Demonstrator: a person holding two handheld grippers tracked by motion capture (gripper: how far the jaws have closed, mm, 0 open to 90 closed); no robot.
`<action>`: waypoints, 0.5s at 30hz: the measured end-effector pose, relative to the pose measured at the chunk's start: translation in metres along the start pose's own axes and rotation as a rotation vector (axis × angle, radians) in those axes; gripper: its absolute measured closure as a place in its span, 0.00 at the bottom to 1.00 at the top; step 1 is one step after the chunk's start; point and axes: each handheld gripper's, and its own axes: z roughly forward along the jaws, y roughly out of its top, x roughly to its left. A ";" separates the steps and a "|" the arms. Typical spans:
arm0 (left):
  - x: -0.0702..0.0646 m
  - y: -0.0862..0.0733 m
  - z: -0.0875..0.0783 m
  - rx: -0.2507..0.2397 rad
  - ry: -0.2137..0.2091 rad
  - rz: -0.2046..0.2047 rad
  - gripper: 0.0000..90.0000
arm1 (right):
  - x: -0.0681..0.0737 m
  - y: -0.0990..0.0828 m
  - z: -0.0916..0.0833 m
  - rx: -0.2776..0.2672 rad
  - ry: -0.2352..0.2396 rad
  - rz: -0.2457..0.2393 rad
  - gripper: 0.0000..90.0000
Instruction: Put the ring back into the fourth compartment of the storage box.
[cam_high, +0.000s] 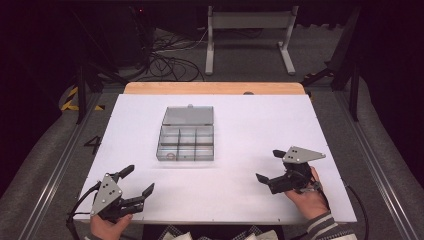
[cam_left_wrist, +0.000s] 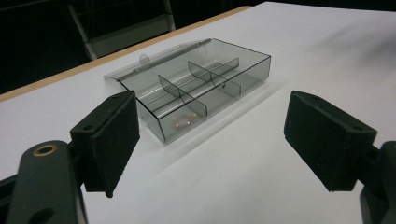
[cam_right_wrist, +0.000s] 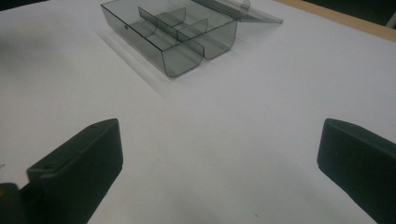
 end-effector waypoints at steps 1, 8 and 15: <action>0.000 0.000 0.000 0.000 0.001 0.002 0.21 | -0.001 -0.003 -0.001 0.001 -0.002 0.005 0.01; -0.001 0.000 0.001 0.000 -0.003 -0.006 0.21 | -0.008 -0.021 -0.012 0.021 -0.019 0.030 0.01; -0.001 0.000 0.001 0.003 -0.003 0.003 0.21 | -0.011 -0.040 -0.023 0.017 -0.041 0.057 0.01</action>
